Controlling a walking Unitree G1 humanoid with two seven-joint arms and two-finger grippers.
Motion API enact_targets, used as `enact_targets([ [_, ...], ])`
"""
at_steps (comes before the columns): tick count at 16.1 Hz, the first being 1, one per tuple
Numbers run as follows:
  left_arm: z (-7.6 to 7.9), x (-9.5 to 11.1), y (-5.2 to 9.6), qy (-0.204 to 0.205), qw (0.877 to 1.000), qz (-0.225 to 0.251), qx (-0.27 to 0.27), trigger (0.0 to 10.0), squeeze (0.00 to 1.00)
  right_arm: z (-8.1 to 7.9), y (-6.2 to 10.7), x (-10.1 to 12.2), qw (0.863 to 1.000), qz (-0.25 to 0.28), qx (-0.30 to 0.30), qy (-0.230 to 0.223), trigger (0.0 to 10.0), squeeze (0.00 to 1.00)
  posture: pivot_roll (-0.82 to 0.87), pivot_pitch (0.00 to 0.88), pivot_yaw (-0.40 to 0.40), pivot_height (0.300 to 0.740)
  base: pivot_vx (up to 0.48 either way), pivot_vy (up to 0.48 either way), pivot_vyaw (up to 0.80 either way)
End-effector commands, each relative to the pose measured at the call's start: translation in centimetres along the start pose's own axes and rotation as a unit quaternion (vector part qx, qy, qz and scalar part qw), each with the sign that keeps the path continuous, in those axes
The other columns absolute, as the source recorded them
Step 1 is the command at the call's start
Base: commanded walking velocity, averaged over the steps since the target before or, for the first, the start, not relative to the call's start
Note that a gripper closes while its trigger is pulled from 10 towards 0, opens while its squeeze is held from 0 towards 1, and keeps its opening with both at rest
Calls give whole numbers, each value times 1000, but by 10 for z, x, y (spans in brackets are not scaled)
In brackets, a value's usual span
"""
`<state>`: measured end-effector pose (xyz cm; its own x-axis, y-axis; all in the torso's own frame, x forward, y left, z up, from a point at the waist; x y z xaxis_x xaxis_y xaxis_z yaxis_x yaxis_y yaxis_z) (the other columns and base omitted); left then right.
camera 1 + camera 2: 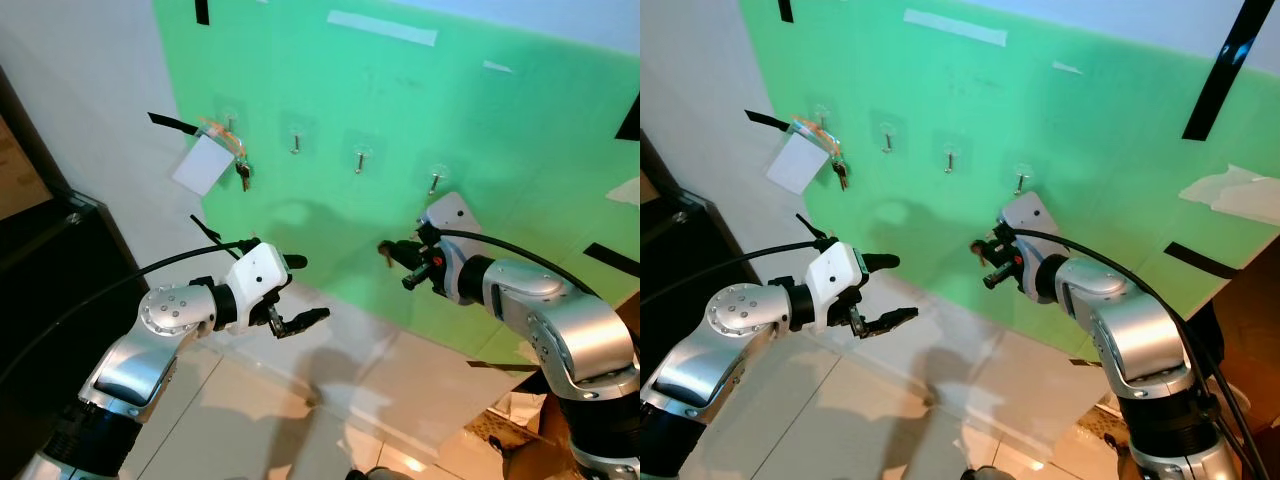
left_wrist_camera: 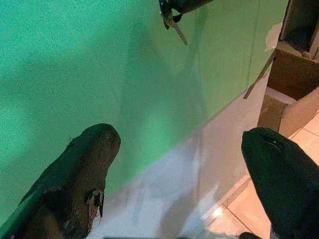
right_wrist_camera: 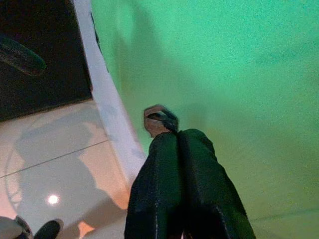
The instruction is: Hang keys on a hook
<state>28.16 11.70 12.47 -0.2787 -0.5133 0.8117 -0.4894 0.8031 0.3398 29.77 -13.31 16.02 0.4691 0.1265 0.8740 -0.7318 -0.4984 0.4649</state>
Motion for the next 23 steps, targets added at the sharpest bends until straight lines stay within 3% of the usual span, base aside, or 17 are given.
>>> enact_targets([
  [1, 0, 5, -2, -8, 1000, 11, -6, 10000, 0, -2, 2, 5, 1000, 7, 2, 0, 10000, 0, -2, 0, -51, 740, 0, 0, 0],
  [3, 1, 6, -4, -7, 1000, 14, -8, 10000, 0, -5, 5, 12, 1000, 17, 9, -12, 10000, 0, -6, 0, -55, 740, 0, 0, 0],
  [5, 1, 5, -2, -1, 1000, 18, -5, 10000, 0, 3, 14, 24, 999, 31, -10, -9, 10000, 0, -5, 0, -61, 740, 0, 0, 0],
  [11, 4, 2, 11, 30, 999, 22, 0, 10000, 0, 29, 69, 55, 987, 129, -42, -81, 10000, 0, -19, 0, -49, 740, 0, 0, 0],
  [14, 6, 1, 12, 35, 999, 20, -5, 10000, 0, 36, 82, 59, 983, 142, -69, -90, 10000, 0, -38, 0, -35, 740, 0, 0, 0],
  [15, 6, 1, 12, 35, 999, 20, -5, 10000, 0, 36, 82, 59, 983, 142, -69, -90, 10000, 0, -38, 0, -35, 740, 0, 0, 0],
  [17, 8, 1, 12, 36, 999, 20, -9, 10000, 0, 14, 73, 63, 983, 151, -21, -106, 10000, 0, -36, 0, -37, 740, 0, 0, 0],
  [21, 8, 2, 11, 37, 999, 19, -9, 10000, 0, -9, 60, 75, 973, 183, 34, -134, 10000, 0, -28, 0, -43, 740, 0, 0, 0],
  [23, 8, 2, 12, 37, 999, 18, -9, 10000, 0, -6, 54, 73, 973, 186, 14, -135, 10000, 0, -26, 0, -46, 740, 0, 0, 0],
])
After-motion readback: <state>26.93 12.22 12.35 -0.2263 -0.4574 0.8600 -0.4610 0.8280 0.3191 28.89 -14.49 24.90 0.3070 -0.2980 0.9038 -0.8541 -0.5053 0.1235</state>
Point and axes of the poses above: a point about 5 cm out from each wrist's last joint towards the gripper, its own y axis pointing back from the gripper into the wrist, its own x axis along the axis of the wrist's last joint, z = x × y, the point moved 2 cm from there along -y, pointing out of the wrist towards the gripper, and after that the axes turned 15 degrees about -y, right-handed, at the moved point
